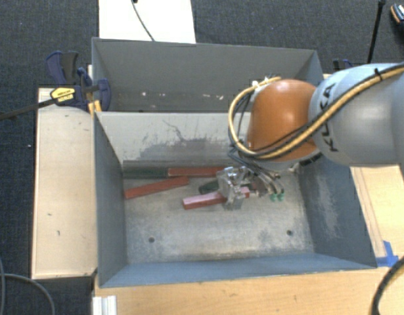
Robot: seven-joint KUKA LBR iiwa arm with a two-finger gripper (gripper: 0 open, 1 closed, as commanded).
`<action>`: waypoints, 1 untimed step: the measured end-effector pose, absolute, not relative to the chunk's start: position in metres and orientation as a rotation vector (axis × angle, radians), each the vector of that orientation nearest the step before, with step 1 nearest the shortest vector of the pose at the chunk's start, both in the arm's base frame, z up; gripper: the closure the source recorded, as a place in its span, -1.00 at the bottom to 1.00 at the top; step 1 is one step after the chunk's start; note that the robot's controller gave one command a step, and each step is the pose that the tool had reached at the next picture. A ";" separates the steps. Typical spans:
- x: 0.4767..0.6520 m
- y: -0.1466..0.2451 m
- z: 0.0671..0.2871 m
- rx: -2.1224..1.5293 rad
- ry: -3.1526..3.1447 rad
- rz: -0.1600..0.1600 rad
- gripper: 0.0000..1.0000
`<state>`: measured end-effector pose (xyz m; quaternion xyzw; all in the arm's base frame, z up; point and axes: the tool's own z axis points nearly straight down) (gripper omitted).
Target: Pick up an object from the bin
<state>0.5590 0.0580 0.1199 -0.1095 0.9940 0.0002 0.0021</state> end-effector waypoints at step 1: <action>0.559 0.058 0.129 -0.341 3.118 0.001 1.00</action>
Offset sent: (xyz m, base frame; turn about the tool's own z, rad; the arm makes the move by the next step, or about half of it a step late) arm 0.0001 0.0000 0.0472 0.0000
